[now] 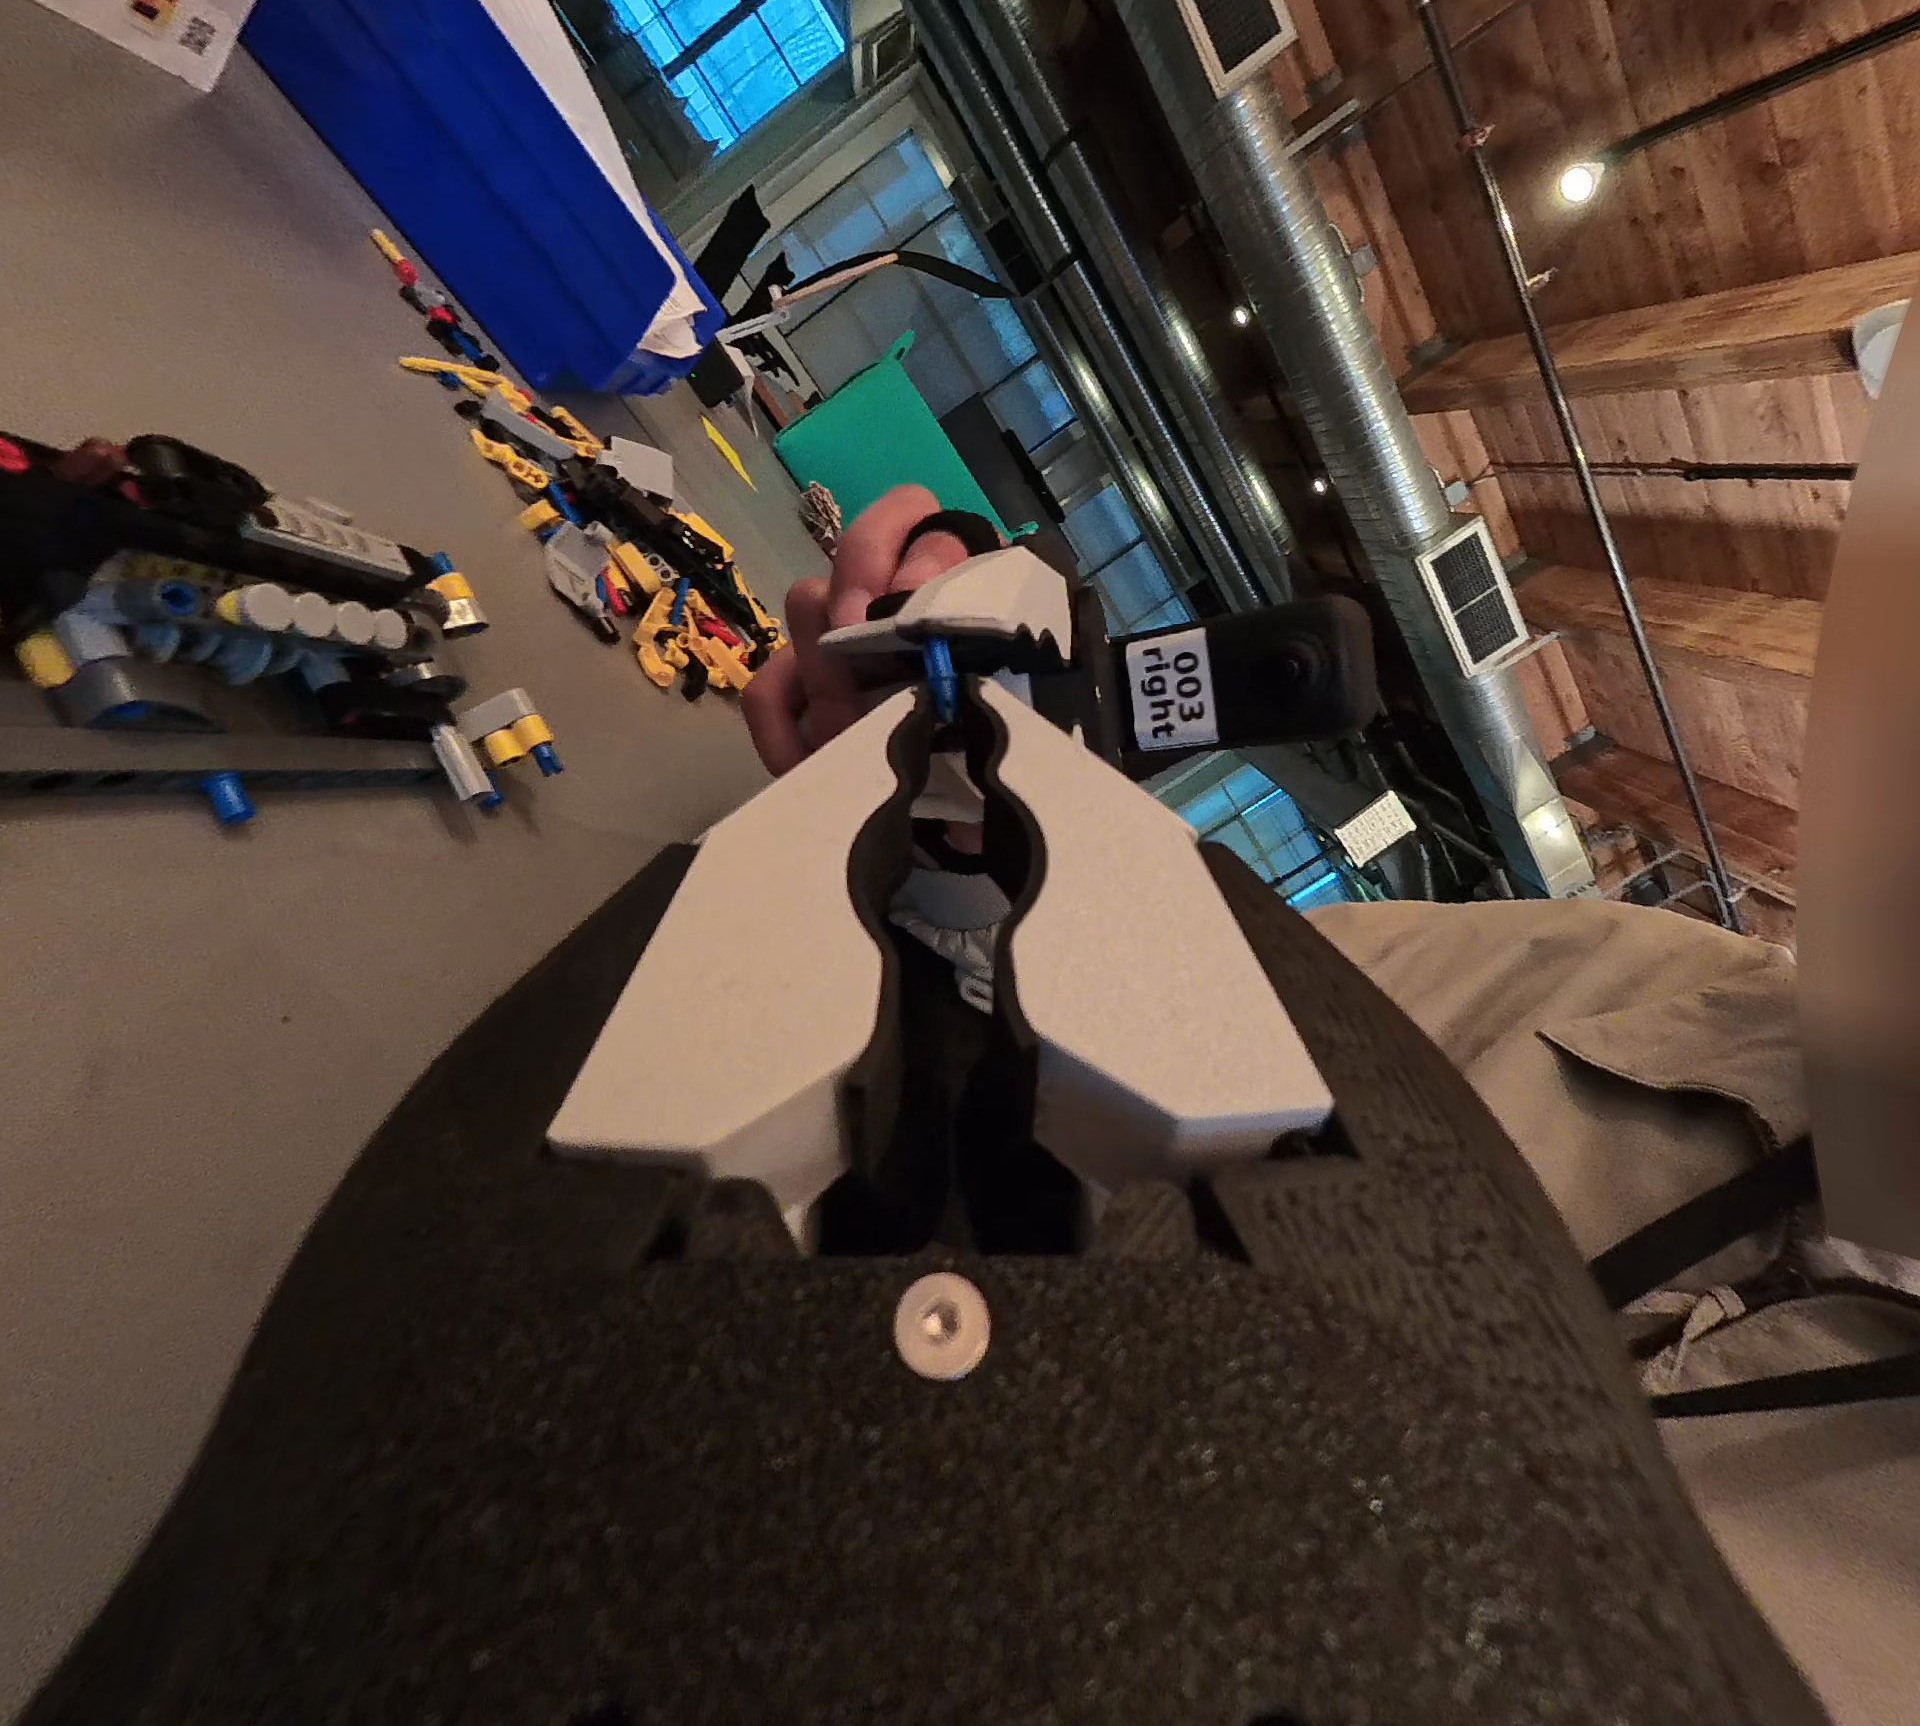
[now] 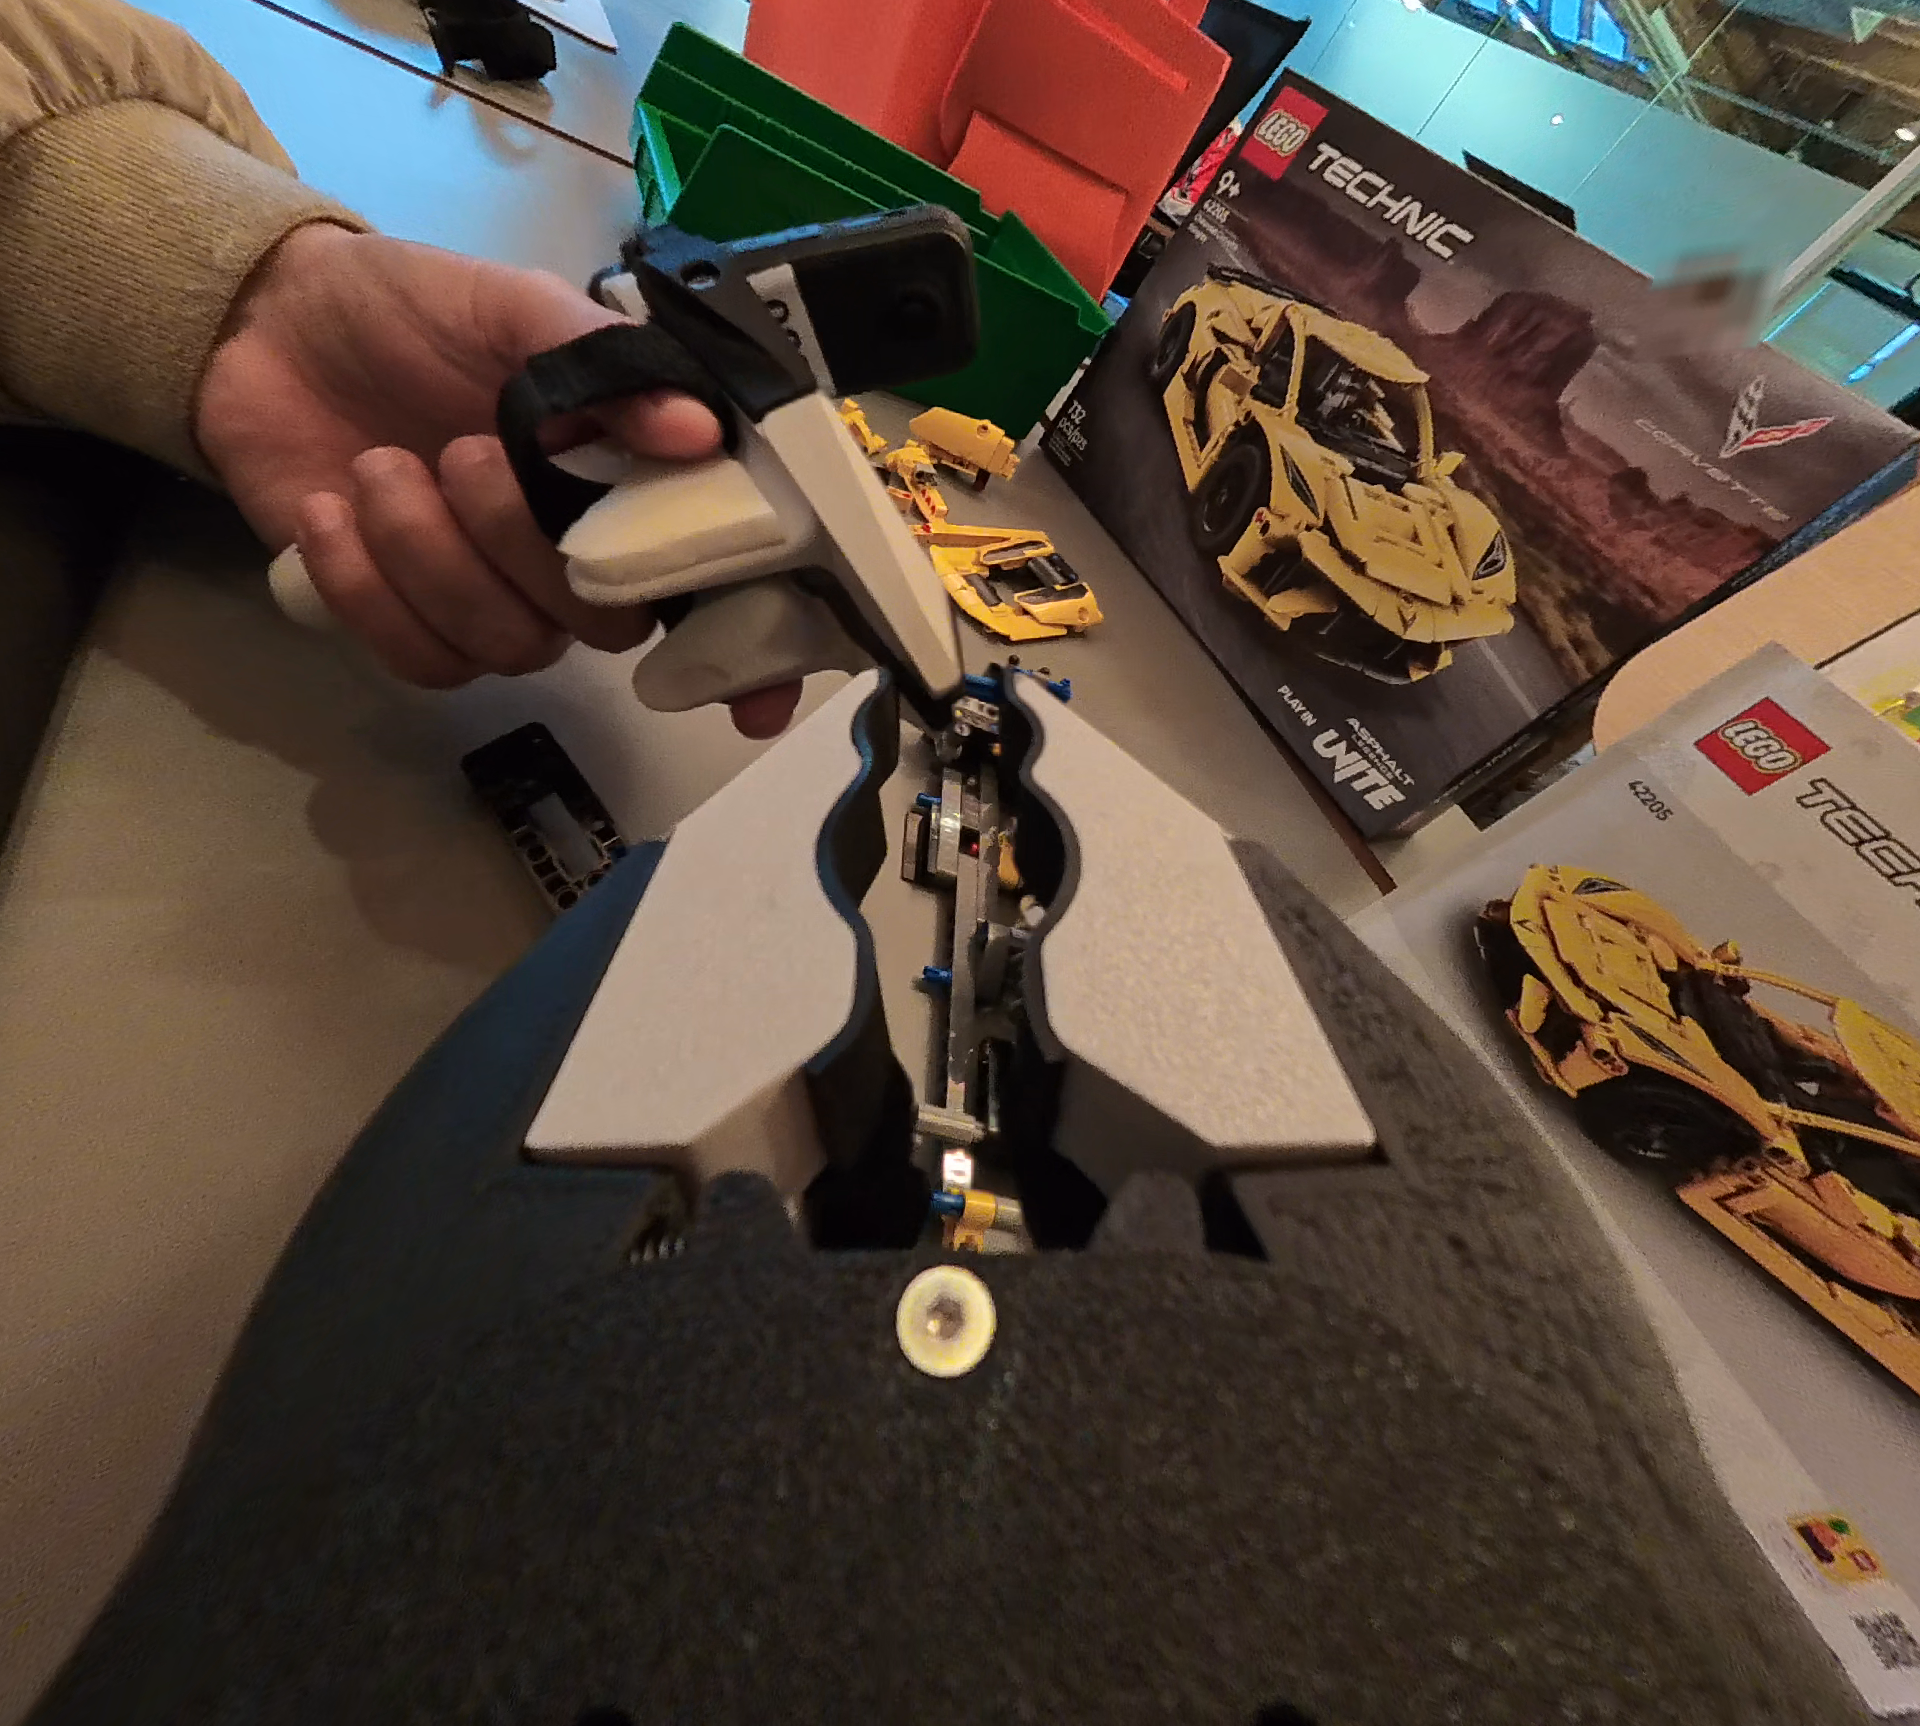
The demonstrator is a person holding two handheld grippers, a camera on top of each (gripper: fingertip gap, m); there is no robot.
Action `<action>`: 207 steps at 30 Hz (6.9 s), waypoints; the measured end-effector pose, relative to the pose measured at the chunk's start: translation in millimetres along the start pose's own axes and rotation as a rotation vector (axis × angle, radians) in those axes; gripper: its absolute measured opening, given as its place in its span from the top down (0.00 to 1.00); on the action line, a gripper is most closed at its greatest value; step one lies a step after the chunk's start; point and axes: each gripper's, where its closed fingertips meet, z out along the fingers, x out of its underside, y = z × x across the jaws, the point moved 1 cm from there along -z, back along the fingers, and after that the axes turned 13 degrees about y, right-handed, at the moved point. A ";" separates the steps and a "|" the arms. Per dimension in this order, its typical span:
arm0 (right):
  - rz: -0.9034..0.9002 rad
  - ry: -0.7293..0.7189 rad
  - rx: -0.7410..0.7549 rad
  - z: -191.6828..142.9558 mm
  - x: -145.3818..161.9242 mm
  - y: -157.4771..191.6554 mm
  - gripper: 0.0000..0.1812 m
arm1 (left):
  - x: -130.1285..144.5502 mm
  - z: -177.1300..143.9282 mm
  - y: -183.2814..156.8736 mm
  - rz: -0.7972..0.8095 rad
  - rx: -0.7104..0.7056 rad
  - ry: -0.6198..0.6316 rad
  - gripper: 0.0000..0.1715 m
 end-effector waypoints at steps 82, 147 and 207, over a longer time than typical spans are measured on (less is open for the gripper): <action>0.137 -0.178 -0.521 -39.4 -8.6 38.2 0.91 | 51.2 11.9 -25.2 0.917 -0.353 0.372 0.96; 0.657 0.278 -0.702 3.3 42.5 51.6 0.98 | -55.8 -59.8 -24.7 1.387 -1.512 -0.082 0.96; 0.670 -0.214 -0.772 -8.8 -24.1 21.5 0.88 | -16.2 -10.9 -43.5 0.419 0.009 -0.088 0.95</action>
